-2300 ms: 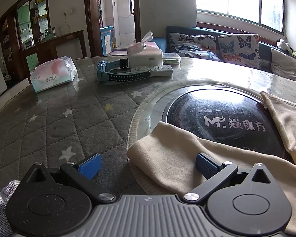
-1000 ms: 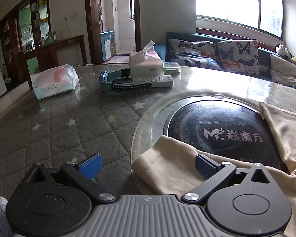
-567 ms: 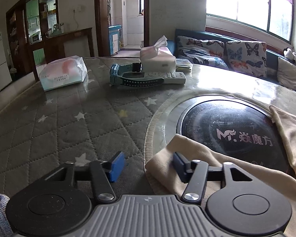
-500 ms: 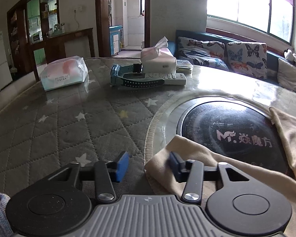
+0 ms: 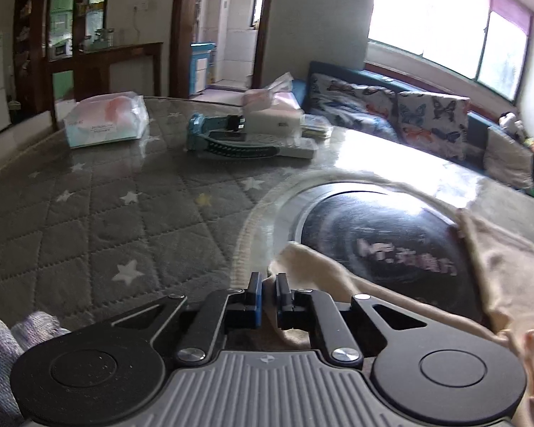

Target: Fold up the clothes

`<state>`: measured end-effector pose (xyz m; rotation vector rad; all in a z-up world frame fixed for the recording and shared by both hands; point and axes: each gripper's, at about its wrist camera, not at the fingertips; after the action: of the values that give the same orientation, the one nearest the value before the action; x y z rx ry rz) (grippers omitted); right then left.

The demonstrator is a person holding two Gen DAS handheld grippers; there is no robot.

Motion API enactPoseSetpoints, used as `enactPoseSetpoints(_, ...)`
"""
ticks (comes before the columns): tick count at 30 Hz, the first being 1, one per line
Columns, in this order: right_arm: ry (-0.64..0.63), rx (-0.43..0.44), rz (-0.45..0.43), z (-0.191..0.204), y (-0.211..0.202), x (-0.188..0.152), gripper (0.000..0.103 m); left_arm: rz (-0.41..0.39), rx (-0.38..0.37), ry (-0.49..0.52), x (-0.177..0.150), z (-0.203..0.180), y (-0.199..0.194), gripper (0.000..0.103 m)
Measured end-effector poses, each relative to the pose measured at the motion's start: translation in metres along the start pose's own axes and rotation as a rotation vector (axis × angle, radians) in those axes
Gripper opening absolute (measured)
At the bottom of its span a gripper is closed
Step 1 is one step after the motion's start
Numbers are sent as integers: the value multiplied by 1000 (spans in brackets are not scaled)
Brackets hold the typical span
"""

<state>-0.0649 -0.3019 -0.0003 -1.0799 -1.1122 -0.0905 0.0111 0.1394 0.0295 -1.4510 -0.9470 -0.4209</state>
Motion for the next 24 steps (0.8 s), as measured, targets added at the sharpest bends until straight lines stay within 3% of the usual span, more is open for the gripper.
enactPoseSetpoints(4,12,-7,-8,-2,-4,1,25,-10,-127,-32,1,-11,-18,6)
enactPoseSetpoints(10,40,-25,-25,-8,-14,1,25,0,-402,-2,-1,-48,-48,6)
enactPoseSetpoints(17,105,-73,-44,-25,-29,-4,25,55,-701,108,-18,-107,-75,6)
enactPoseSetpoints(20,137,-88,-52,-34,-36,-6,25,99,-763,179,-34,-128,-76,6)
enactPoseSetpoints(24,187,-93,-50,-44,-42,-10,25,117,-732,269,-46,-140,-73,7)
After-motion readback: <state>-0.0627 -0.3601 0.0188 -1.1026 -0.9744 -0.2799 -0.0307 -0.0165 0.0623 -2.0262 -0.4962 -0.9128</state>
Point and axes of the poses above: each gripper's, at about its wrist camera, not at the fingertips, and y roughly the way its jaws point, z to its left, x to its top, and after that the axes turned 2 degrees about z, right-handed
